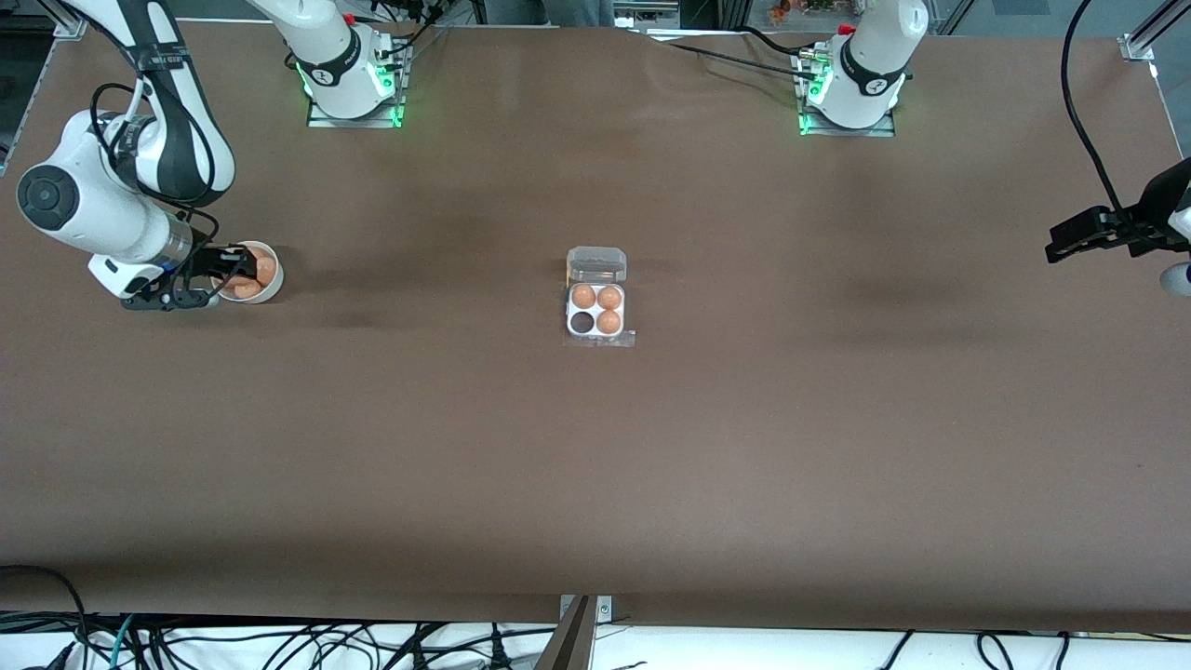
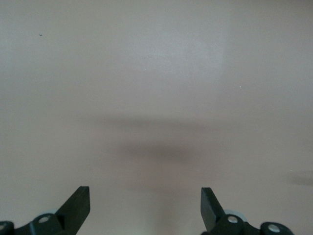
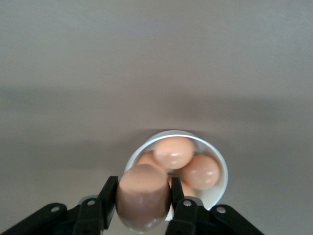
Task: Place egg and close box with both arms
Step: 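Grasp a brown egg with the right gripper and lift it, then carry the egg with the right gripper to the empty box slot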
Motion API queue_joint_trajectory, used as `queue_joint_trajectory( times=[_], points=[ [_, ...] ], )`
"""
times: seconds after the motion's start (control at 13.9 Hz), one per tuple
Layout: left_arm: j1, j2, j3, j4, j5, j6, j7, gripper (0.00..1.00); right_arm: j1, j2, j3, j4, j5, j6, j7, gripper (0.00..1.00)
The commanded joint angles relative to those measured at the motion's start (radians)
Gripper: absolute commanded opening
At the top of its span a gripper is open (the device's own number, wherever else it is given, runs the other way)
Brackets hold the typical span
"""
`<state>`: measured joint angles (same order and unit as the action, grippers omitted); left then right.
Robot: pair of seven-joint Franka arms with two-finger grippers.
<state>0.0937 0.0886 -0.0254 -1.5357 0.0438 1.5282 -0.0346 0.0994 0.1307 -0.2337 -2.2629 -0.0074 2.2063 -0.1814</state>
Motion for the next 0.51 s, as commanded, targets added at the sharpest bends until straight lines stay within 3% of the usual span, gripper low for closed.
queue_joint_trajectory(
  times=[0.0, 0.14, 0.43],
  points=[
    [-0.005, 0.016, -0.004, 0.035, 0.030, -0.011, 0.002, 1.00, 0.020, 0.009, 0.043, 0.136, 0.018, -0.164, 0.081, 0.36],
    [-0.005, 0.016, -0.004, 0.037, 0.030, -0.011, 0.002, 1.00, 0.063, 0.046, 0.074, 0.230, 0.018, -0.233, 0.170, 0.36],
    [-0.005, 0.016, -0.004, 0.035, 0.030, -0.011, 0.004, 1.00, 0.199, 0.133, 0.106, 0.341, 0.020, -0.241, 0.403, 0.36]
  ],
)
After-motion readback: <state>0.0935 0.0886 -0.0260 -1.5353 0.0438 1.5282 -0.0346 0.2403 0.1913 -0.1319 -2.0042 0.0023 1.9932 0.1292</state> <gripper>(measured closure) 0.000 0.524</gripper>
